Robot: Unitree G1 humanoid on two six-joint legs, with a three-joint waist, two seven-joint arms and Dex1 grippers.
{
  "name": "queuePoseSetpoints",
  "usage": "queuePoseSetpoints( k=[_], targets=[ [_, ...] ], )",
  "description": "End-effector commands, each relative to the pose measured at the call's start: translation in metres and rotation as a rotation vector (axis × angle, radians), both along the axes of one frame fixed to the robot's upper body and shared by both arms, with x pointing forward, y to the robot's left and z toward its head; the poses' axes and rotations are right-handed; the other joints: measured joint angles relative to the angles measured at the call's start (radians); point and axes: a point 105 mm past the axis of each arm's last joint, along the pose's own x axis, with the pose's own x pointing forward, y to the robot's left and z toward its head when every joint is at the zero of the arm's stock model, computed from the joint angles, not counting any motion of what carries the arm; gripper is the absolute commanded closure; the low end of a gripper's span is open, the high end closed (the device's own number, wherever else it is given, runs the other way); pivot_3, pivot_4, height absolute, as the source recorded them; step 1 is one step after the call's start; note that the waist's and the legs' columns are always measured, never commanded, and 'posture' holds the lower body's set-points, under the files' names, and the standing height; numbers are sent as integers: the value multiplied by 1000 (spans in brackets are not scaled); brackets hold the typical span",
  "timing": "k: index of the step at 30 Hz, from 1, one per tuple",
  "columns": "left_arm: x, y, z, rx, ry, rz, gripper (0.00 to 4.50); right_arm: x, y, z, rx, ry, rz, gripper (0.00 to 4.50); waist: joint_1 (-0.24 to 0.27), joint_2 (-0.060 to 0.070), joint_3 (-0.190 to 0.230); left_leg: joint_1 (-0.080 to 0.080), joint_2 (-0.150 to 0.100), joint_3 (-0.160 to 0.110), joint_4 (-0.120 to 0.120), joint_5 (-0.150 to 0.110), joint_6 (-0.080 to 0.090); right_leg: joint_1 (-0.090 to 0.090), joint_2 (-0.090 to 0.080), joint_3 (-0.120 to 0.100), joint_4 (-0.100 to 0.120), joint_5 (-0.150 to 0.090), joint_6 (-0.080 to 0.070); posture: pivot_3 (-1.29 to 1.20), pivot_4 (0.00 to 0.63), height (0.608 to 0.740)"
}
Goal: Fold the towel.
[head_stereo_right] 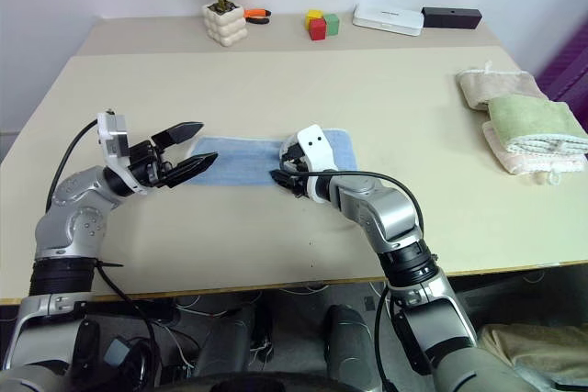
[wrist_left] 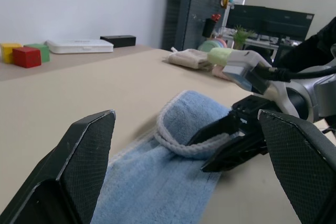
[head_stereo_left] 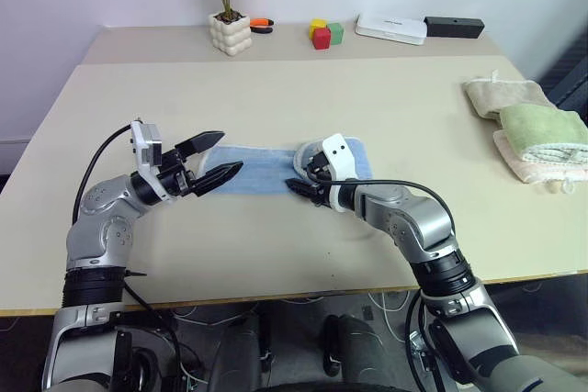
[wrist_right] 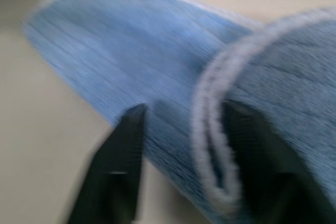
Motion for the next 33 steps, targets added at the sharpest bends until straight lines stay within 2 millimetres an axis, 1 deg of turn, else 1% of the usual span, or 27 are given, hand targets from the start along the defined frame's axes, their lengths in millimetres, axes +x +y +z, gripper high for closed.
queuePoseSetpoints(
  k=[1,4,5,7,8,9,10,11,12,14,15,17,19,21,22,25,27,28,29,31,33],
  targets=[
    [-2,1,10,1,-48,-3,0,-28,10,36,23,-171,224,76,0,0,0,0,0,0,0,0,0,0,0,0,0,0,0,0,150,740],
    [-1,0,9,0,-46,-8,0,-16,-12,60,64,-257,174,76,-1,0,0,0,0,0,0,0,0,0,0,0,0,0,0,0,150,740],
    [-1,0,8,1,-46,-10,0,-14,-19,71,118,-256,160,76,0,0,0,0,0,0,0,0,0,0,0,0,0,0,0,0,150,740],
    [-1,-1,8,1,-45,-11,0,-12,-27,82,175,-267,152,76,1,0,0,0,0,0,0,0,0,0,0,0,0,0,0,0,150,740],
    [-1,-1,8,1,-45,-12,0,-4,-38,91,204,-293,93,76,0,0,0,0,0,0,0,0,0,0,0,0,0,0,0,0,150,740],
    [0,-1,8,0,-45,-13,0,5,-49,94,220,-306,26,76,0,0,0,0,0,0,0,0,0,0,0,0,0,0,0,0,150,740],
    [0,0,8,-1,-44,-14,0,15,-60,97,235,-319,-46,299,0,0,0,0,0,0,0,0,0,0,0,0,0,0,0,0,150,740],
    [0,-1,8,0,-44,-14,0,24,-70,96,257,-315,-110,609,0,0,0,0,0,0,0,0,0,0,0,0,0,0,0,0,150,740],
    [0,0,7,0,-43,-14,0,27,-73,94,265,-311,-136,905,0,0,0,1,0,0,0,0,0,0,0,0,0,0,0,0,150,740],
    [0,0,7,-1,-42,-14,0,32,-76,87,223,-350,-167,1847,0,0,0,0,0,0,0,0,0,0,0,0,0,0,0,0,150,740],
    [0,0,7,-1,-41,-14,0,34,-75,83,207,-366,-174,2432,-1,0,0,0,0,1,0,0,0,0,0,0,0,0,0,0,150,740],
    [-1,0,7,-6,-34,-12,0,34,-70,74,208,-361,-168,3437,-3,0,0,0,0,1,-1,0,-1,-1,0,0,0,0,0,0,150,740],
    [-4,2,5,-32,-4,6,0,33,-61,57,197,-345,-154,4437,-4,0,0,0,0,2,-1,1,-1,-1,0,0,1,0,0,0,150,740],
    [-11,-1,-1,-92,64,32,0,34,-53,37,141,-344,-156,4437,-7,0,0,1,0,2,-1,1,-1,-1,0,0,1,0,0,0,150,740],
    [-14,-2,-4,-115,94,44,0,34,-51,31,117,-351,-161,4437,-8,0,0,1,0,2,-1,1,-1,-1,0,1,1,0,0,0,150,740],
    [-27,-4,-12,-175,199,77,0,35,-42,20,140,-329,-172,4437,-8,0,0,1,0,2,-1,2,-3,-1,0,1,1,0,0,0,150,740],
    [-33,0,-16,-245,285,134,0,39,-43,-1,27,-342,-197,4437,-5,0,0,1,0,1,-1,2,-3,-1,0,1,1,0,0,0,150,740],
    [-33,5,-21,-290,352,203,0,43,-48,-12,-17,-327,-228,4437,-3,0,0,1,0,1,-1,2,-2,-1,0,1,2,0,0,0,150,740],
    [-35,9,-24,-316,377,253,0,46,-52,-19,-39,-313,-254,4437,-2,0,0,1,0,0,-1,1,-2,0,0,1,2,0,0,0,150,740],
    [-39,14,-22,-401,425,292,0,50,-52,-22,-32,-297,-274,4437,-1,0,0,2,1,-1,-1,1,-2,1,0,1,1,0,0,0,150,740],
    [-41,19,-24,-489,483,343,0,49,-46,-24,-26,-292,-246,4437,-2,0,0,2,1,-1,0,1,-2,1,0,1,1,0,0,0,150,740]
  ],
)
